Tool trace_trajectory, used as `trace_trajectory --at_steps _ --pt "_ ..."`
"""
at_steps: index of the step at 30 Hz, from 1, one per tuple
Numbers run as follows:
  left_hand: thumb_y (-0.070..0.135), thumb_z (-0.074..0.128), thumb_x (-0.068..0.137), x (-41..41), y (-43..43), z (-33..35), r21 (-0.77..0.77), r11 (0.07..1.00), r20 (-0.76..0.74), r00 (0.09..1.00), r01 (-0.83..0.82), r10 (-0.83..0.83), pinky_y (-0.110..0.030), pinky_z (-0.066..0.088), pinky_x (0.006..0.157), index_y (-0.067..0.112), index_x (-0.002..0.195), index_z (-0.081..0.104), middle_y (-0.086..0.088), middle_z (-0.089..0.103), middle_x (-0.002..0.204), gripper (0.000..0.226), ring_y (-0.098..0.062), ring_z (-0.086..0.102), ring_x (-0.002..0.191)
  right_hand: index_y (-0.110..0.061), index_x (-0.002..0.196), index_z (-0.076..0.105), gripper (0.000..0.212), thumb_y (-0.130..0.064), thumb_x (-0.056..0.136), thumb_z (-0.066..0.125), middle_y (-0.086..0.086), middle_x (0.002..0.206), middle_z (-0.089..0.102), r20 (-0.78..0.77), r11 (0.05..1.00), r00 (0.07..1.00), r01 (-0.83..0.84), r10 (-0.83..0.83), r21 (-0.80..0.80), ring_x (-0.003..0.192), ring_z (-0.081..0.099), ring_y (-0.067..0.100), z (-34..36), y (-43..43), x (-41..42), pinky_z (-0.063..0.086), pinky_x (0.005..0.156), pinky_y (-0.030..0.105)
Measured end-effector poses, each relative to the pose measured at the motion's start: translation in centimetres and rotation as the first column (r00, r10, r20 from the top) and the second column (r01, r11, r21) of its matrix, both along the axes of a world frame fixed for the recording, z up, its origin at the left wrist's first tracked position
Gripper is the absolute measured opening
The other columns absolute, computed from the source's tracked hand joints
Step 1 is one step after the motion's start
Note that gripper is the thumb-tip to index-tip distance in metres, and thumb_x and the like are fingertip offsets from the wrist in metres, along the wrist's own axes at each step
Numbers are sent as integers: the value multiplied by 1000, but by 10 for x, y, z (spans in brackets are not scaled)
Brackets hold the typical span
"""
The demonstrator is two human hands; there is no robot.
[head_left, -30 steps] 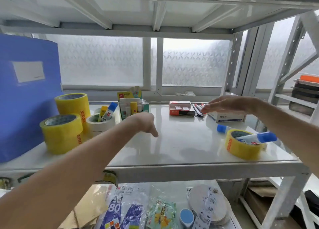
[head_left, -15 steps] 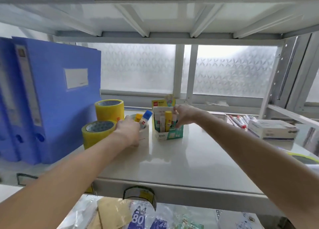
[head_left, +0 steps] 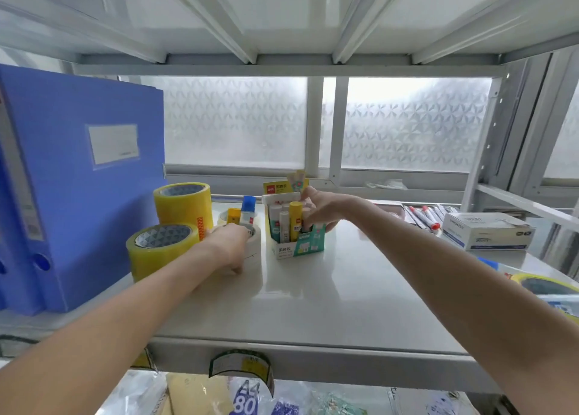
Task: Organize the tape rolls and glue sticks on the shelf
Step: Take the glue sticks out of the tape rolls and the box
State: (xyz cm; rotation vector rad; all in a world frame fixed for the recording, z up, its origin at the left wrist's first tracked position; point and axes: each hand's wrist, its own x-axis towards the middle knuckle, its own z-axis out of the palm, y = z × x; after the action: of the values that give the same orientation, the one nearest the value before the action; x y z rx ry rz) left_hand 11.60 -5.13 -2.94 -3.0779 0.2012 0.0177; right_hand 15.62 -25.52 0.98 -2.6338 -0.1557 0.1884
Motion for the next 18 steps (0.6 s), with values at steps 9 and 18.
trace_trajectory --at_steps 9,18 --pt "20 81 75 -5 -30 -8 -156 986 10 998 56 -55 -29 55 87 11 120 62 -7 65 114 49 -22 62 105 -22 138 30 47 -15 95 49 20 128 52 90 999 996 29 -25 -43 111 60 35 -2 -11 -18 61 76 42" --pt "20 79 77 -5 -57 -10 -249 957 -5 988 149 -155 -29 52 92 14 125 59 -5 62 118 52 -21 59 108 -31 138 35 62 -2 86 54 14 135 46 81 995 996 52 -45 -88 109 60 31 3 -60 -31 62 70 37"
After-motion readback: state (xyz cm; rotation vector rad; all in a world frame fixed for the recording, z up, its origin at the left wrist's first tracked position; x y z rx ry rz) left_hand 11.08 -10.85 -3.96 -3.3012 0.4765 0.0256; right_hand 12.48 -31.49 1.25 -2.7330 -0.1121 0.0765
